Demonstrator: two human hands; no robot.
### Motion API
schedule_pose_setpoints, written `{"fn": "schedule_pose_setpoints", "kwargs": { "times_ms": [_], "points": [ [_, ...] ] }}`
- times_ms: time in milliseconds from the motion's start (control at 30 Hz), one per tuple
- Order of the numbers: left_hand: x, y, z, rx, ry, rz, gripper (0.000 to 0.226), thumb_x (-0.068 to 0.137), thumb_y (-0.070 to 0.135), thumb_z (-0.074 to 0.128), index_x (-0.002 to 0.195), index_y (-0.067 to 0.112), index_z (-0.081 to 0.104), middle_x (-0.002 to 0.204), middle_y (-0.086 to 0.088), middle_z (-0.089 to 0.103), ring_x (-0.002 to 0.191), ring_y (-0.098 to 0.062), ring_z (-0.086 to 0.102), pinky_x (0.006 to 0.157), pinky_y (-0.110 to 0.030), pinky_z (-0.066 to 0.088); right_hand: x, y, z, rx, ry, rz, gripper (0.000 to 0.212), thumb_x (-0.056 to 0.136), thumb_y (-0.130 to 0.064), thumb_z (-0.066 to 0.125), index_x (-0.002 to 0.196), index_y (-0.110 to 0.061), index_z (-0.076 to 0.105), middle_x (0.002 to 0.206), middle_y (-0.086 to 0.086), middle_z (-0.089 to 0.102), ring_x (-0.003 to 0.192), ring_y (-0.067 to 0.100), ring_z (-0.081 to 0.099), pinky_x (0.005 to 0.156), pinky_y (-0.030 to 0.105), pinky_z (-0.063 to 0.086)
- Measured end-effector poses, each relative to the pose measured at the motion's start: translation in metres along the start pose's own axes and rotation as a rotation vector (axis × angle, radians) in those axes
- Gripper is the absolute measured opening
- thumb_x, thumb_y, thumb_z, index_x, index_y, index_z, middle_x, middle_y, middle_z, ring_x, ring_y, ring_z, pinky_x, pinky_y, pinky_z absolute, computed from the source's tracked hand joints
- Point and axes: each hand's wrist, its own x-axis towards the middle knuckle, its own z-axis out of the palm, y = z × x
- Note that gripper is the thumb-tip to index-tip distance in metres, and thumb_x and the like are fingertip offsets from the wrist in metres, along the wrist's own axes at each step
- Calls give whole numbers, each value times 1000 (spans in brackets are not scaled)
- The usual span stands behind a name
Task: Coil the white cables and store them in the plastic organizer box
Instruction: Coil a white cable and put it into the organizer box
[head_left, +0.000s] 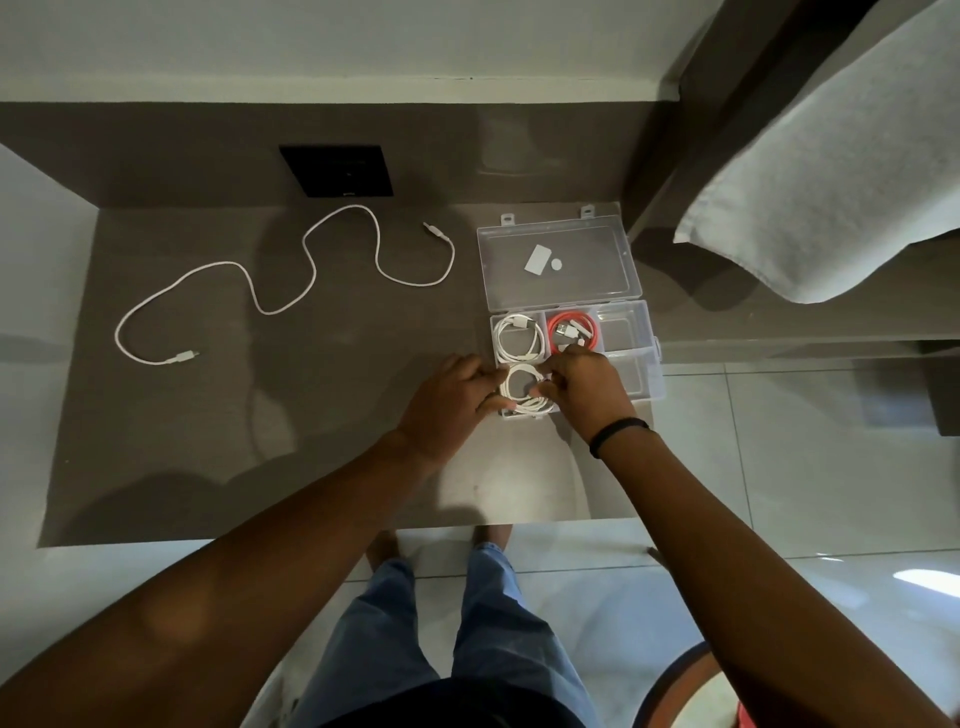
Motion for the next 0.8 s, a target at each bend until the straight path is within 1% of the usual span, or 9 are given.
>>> {"fn": "schedule_pose_setpoints", "kwargs": {
  "times_ms": [67,167,233,300,400,533,600,667,800],
  "points": [
    [5,2,-4,105,-22,41,41,82,39,80,112,12,76,92,-10,68,91,-33,63,77,-41,56,-1,1,0,12,-8,-12,22,89,-23,72,105,-8,75,99,15,75,88,30,70,89,38,55],
    [16,11,-8,236,-123,76,37,91,42,68,113,14,74,98,-9,68,101,-32,59,88,-43,51,-8,9,-1,-34,-69,-93,26,97,-21,60,119,-11,69,112,19,66,97,33,66,91,39,54],
    [21,18,-12,277,-158,23,34,93,45,63,109,17,75,101,-7,69,106,-30,55,86,-44,50,-14,15,-2,-71,-139,-131,37,98,-20,57,134,-12,58,126,20,57,107,33,61,99,40,51],
    [26,25,-14,296,-160,-68,32,89,47,67,104,21,77,103,-4,70,108,-29,54,83,-43,50,-16,16,-3,-71,-157,-134,43,98,-24,58,139,-13,53,134,18,53,117,33,56,105,40,45],
    [31,29,-14,306,-180,-122,34,85,49,72,103,21,77,106,-5,71,108,-29,56,84,-43,51,-17,12,-4,-41,-96,-96,40,95,-23,62,134,-13,58,128,17,62,113,33,61,102,41,47],
    [20,23,-10,158,-129,-143,33,85,42,76,108,17,73,102,-6,75,97,-29,64,81,-40,50,-26,9,-2,90,64,-29,22,90,-22,71,109,-14,63,101,12,71,85,25,67,82,36,56],
    [13,23,-8,100,-114,-160,36,87,38,76,117,18,71,107,-7,74,100,-30,64,82,-41,52,-29,10,4,71,92,-29,16,93,-21,67,107,-13,68,103,13,71,87,27,67,83,36,55],
    [9,24,-8,78,-113,-161,38,89,36,74,123,18,72,111,-7,73,103,-30,63,83,-42,54,-29,12,6,38,55,-48,22,95,-23,63,112,-11,71,109,15,70,94,29,66,87,34,52],
    [13,27,-9,120,-112,-182,35,89,36,74,119,18,74,108,-9,74,103,-31,61,85,-40,52,-27,16,3,-13,-35,-112,28,96,-22,61,121,-12,69,117,16,66,98,30,65,91,35,52]
  ]
}}
